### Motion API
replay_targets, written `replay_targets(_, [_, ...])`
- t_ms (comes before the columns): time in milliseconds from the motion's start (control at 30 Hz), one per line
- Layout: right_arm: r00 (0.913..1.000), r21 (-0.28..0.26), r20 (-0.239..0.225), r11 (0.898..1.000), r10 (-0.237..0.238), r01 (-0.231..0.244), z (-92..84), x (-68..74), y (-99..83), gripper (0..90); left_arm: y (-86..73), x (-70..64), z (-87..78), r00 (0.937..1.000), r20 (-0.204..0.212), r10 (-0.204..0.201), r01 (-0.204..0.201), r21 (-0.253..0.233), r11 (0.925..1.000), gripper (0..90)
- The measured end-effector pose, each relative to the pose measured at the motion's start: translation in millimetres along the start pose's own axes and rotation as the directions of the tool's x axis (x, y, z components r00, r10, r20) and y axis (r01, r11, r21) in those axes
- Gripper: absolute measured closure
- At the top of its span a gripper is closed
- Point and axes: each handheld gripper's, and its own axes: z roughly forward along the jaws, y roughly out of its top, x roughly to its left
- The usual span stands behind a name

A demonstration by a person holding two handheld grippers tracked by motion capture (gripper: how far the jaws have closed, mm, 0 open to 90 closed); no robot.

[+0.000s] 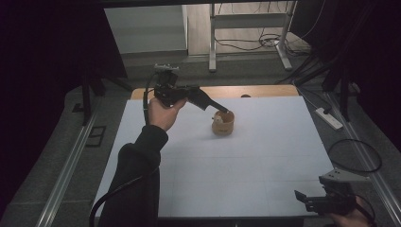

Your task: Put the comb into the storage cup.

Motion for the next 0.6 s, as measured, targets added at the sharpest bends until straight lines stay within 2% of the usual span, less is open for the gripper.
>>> replay_targets(600, [1.0000,0.001,-0.006,1.000,-0.003,0.003,0.2,0.2,-0.1,0.0,1.3,11.8,16.8,0.9996,-0.014,-0.023,0.023,0.036,0.9991,83.5])
